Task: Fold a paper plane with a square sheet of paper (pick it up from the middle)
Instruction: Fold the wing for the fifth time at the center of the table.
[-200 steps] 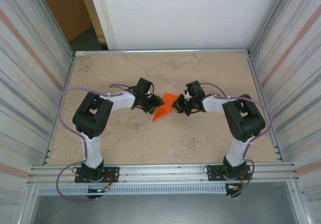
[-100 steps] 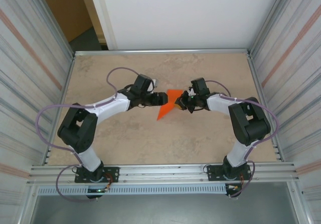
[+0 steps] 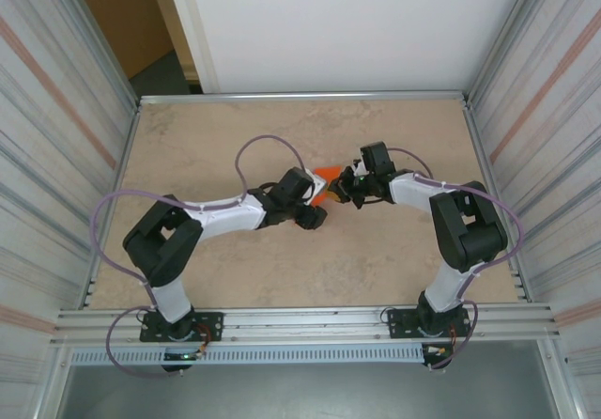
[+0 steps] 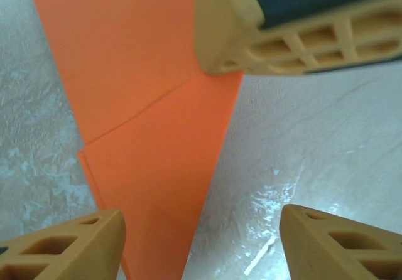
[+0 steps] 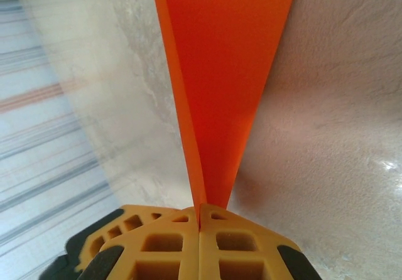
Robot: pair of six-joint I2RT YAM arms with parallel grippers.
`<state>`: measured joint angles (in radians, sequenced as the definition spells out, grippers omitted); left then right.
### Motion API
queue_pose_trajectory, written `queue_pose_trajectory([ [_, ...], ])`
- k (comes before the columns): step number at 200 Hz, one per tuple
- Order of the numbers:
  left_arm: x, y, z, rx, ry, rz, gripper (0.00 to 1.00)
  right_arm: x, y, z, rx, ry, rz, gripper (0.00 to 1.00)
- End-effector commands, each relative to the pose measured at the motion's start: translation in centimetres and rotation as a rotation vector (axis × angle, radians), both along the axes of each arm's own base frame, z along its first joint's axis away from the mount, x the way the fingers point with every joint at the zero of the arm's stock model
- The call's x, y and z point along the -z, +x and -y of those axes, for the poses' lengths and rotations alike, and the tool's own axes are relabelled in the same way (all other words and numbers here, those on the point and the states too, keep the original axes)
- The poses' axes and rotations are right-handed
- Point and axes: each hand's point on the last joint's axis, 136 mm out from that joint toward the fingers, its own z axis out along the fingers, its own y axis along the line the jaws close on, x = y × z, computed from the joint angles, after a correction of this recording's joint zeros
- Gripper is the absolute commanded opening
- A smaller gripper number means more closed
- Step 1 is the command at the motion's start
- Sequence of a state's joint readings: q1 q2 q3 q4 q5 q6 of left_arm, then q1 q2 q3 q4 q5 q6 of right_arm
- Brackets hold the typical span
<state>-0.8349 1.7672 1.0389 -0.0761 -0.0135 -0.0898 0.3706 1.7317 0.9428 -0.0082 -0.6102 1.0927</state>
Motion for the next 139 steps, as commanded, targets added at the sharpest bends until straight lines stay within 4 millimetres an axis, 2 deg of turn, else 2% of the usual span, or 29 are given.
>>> queue_pose_trajectory([
  [1,0.6,0.5,0.3,0.083,0.097,0.104,0.62,-1.8,0.1,-0.4,-0.002,0.042,-0.007,0.0],
  [39,0.6,1.4,0.5,0.087,0.109,0.166,0.54,-1.7,0.0,-0.2,-0.001,0.042,-0.023,0.0],
  [98,1.5,1.6,1.0,0.115,0.119,0.171,0.42,-1.4,-0.3,0.0,0.003,0.042,-0.042,0.0],
  [139,1.9,1.6,0.7,0.109,0.126,0.173,0.3,-1.4,-0.3,0.1,0.006,0.044,-0.049,0.02],
])
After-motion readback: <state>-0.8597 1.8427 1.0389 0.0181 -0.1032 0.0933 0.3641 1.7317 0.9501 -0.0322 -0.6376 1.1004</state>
